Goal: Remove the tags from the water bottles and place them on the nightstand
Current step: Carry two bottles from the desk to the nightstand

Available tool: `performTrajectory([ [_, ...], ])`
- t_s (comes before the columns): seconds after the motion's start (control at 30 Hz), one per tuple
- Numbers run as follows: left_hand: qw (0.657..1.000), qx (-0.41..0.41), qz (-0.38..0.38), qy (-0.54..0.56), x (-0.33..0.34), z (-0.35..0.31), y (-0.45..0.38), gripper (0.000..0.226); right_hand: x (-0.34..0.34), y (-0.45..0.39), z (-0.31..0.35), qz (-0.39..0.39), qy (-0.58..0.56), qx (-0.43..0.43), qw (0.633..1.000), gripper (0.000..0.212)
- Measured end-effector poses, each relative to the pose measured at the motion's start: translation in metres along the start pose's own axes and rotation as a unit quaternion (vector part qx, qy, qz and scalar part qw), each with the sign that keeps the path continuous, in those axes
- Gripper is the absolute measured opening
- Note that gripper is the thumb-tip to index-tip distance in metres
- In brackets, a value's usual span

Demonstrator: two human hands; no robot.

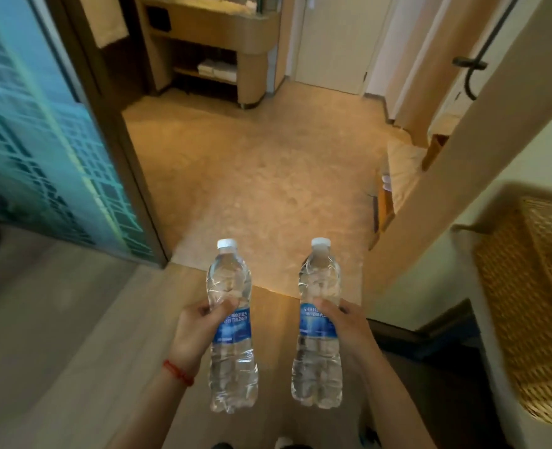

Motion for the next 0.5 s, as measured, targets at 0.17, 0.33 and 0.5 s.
performTrajectory([
  [0.17,0.992,0.000,-0.122,0.029,-0.069,0.000,0.018,0.031,0.069,-0.046,0.026,0.120,0.048,-0.005,0.992,0.014],
  [0.33,0.967,0.012,-0.247,0.064,-0.120,0.000,0.049,0.048,0.140,-0.084,0.044,0.246,0.093,-0.021,0.965,0.015],
  [0.5,0.920,-0.001,-0.378,0.101,-0.159,0.014,0.089,0.034,0.211,-0.107,0.060,0.352,0.132,-0.034,0.926,0.014],
])
Point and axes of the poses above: each hand's wrist, its own y-axis away from the middle knuckle, its own x-axis out of the palm, z = x × y, the point moved 8 cm from there along -y, towards the middle knuckle, and after that the axes turned 10 degrees about z, right-handed, at the moved point
